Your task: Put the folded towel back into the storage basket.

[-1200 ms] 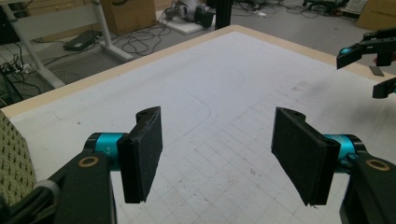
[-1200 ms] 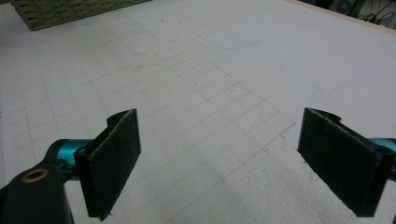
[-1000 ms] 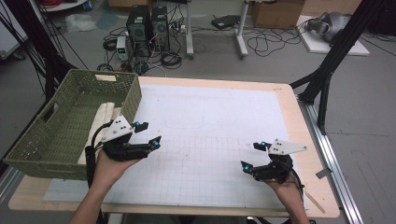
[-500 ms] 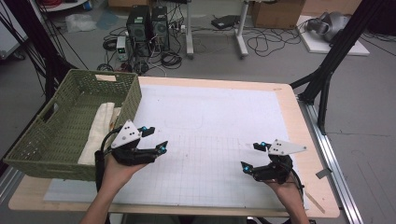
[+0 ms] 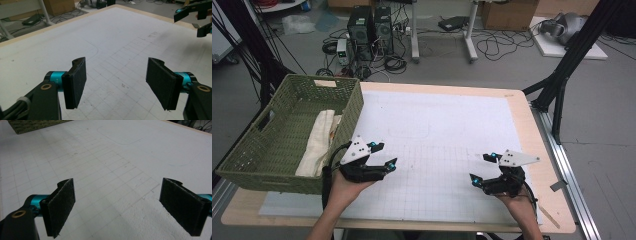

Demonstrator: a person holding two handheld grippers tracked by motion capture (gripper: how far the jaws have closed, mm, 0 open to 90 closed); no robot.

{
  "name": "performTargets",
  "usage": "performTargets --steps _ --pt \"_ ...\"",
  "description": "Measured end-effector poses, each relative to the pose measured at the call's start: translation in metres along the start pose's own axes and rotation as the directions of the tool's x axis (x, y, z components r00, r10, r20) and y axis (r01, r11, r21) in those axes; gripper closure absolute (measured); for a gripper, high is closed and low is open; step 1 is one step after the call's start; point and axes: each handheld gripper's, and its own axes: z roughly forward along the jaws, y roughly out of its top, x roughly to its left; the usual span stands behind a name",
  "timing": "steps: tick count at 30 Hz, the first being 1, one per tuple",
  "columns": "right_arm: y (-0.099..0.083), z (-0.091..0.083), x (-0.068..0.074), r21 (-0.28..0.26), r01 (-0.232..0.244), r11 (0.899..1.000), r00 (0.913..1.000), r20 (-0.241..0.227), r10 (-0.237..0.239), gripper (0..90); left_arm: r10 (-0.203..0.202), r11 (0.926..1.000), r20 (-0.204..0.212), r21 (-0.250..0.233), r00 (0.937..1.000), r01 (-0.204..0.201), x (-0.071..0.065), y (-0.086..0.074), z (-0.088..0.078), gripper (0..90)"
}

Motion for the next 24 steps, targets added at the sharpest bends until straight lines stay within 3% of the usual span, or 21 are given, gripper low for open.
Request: performTargets --steps 10,24 --pt "-0.001 0.001 0.002 0.007 0.001 1.0 1.0 -0.009 -0.001 12.5 0.023 0.9997 0.002 -0.01 0.9997 -0.023 -0.005 -0.005 0.005 33.1" --pt "-0.002 0.002 0.005 0.007 0.0 1.0 0.9998 -0.019 0.0 12.5 0.015 0.9998 0.018 0.013 0.9997 -0.016 -0.01 -0.011 0.013 32.7"
